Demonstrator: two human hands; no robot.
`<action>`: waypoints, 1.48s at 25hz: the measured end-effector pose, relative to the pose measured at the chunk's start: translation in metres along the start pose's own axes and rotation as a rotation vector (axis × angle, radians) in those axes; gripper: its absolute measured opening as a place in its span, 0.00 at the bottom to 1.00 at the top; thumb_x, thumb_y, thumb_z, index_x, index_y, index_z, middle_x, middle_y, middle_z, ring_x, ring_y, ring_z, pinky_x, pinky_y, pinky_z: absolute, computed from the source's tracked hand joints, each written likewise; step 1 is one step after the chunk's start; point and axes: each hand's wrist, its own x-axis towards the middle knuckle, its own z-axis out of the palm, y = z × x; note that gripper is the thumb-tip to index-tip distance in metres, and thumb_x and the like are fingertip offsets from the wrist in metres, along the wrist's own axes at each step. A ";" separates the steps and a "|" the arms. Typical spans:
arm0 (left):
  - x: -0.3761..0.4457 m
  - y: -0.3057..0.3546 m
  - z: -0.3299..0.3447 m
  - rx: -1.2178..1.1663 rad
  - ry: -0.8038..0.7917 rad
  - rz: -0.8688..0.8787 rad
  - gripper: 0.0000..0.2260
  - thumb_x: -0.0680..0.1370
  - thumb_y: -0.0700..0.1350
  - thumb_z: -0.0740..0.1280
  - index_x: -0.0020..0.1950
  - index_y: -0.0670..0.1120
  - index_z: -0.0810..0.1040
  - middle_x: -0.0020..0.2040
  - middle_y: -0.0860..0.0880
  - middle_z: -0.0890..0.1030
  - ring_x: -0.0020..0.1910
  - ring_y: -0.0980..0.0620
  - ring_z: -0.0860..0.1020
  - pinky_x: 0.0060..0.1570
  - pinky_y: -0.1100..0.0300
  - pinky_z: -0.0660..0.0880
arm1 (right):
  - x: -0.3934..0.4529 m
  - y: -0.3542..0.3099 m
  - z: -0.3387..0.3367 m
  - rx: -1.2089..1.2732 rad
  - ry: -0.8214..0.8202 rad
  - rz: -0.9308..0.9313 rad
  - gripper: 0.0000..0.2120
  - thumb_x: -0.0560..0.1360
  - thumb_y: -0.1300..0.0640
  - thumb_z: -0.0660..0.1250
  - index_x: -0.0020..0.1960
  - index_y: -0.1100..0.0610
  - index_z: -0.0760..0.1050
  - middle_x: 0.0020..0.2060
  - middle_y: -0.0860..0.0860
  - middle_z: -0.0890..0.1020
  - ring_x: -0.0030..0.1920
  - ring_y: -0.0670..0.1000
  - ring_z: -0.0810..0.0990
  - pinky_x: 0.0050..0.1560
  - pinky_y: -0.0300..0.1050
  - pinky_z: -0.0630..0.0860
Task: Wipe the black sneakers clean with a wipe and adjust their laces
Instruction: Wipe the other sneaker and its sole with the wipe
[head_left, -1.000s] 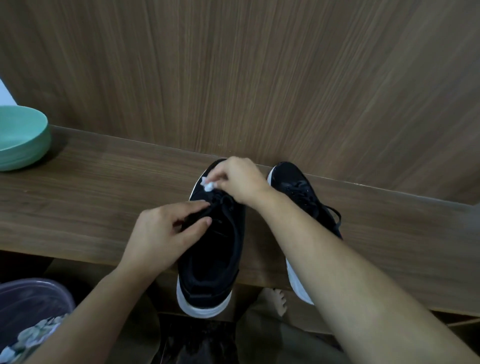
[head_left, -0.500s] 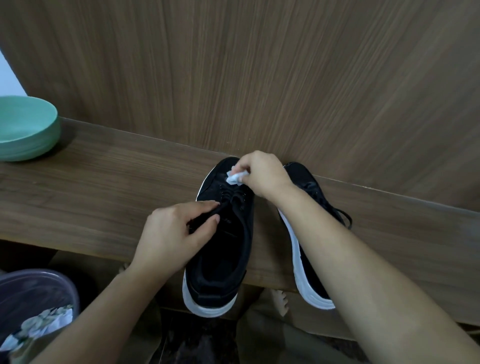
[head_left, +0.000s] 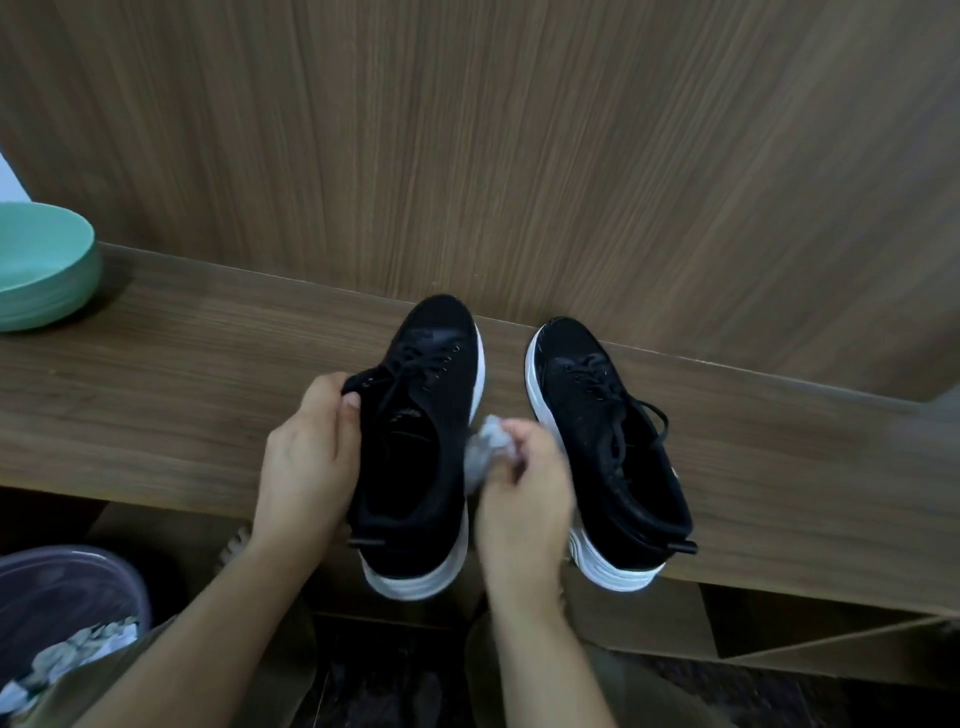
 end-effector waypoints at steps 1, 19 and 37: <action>0.003 -0.002 -0.002 -0.031 0.013 -0.048 0.10 0.81 0.45 0.54 0.57 0.46 0.73 0.39 0.57 0.76 0.39 0.60 0.73 0.36 0.65 0.67 | -0.006 0.001 0.007 0.000 -0.050 -0.016 0.11 0.77 0.62 0.63 0.55 0.50 0.78 0.50 0.46 0.78 0.45 0.39 0.74 0.46 0.27 0.64; 0.000 0.002 -0.001 -0.055 0.081 -0.126 0.10 0.80 0.46 0.57 0.56 0.46 0.75 0.40 0.58 0.76 0.40 0.61 0.74 0.38 0.67 0.69 | 0.005 -0.004 -0.024 -0.370 -0.366 -0.183 0.13 0.76 0.61 0.63 0.55 0.50 0.81 0.48 0.45 0.84 0.49 0.46 0.81 0.46 0.36 0.74; -0.027 0.014 0.001 0.311 0.000 0.248 0.10 0.67 0.40 0.74 0.48 0.45 0.84 0.38 0.51 0.78 0.31 0.54 0.77 0.27 0.65 0.69 | 0.090 -0.102 0.085 -1.160 -1.083 -0.960 0.08 0.71 0.61 0.67 0.39 0.48 0.79 0.47 0.47 0.81 0.47 0.51 0.79 0.40 0.43 0.74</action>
